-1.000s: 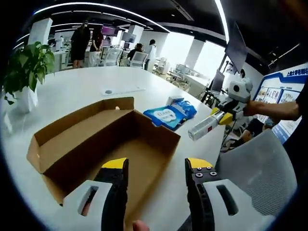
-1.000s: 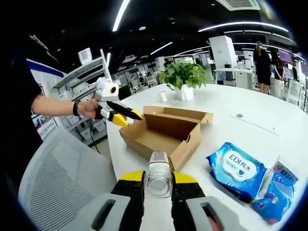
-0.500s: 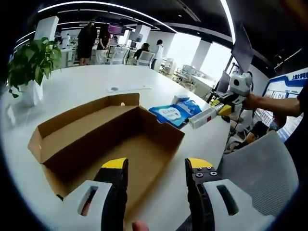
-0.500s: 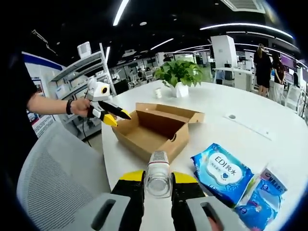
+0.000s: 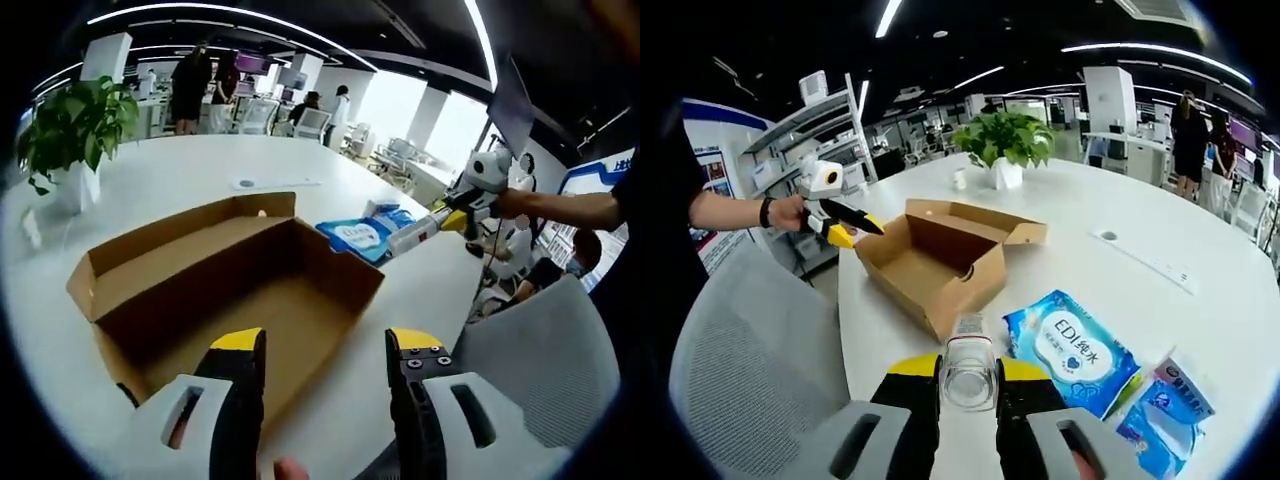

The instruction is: Operate the shoe box by opening the lid, removing the specified soft item, and placing it in the target area until the item is outside and the box remains undamaged.

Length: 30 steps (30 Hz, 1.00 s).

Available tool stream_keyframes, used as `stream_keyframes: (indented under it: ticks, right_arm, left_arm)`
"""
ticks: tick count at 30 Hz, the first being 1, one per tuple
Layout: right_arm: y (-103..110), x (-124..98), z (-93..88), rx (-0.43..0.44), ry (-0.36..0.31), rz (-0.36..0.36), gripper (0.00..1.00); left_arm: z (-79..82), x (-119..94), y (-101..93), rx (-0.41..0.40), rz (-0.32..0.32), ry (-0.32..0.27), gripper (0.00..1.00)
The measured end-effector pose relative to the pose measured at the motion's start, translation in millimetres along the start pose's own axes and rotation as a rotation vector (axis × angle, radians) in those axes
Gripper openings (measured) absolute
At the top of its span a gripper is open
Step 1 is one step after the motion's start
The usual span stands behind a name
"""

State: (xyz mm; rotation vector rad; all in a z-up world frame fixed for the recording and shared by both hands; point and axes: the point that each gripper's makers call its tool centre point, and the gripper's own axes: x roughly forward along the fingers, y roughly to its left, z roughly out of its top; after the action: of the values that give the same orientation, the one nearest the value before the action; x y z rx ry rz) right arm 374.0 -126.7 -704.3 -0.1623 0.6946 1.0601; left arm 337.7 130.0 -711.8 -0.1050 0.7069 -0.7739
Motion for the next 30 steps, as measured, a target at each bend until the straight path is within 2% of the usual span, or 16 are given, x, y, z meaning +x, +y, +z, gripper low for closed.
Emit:
stream_keyframes:
  ticks: [6,14,24,30]
  right_arm:
    - [-15.1,0.7,-0.8,-0.008,0.015,0.0,0.16]
    - [-35.1,2.0,0.7,-0.049,0.063,0.002,0.16]
    - [-65.2,1.2,14.9,-0.097,0.095,-0.012,0.16]
    - [-81.4,2.7,22.6,-0.131,0.121,-0.021,0.16]
  left_arm:
    - [-7.7,-3.6,-1.0,0.001,0.016,0.024,0.49]
    - [-8.2,-5.7,-0.7,-0.007,0.031,0.023,0.5]
    - [-12.3,-4.0,0.0,-0.019,0.042,0.025,0.5]
    - [-9.1,-5.4,1.4,-0.025,0.049,0.014,0.5]
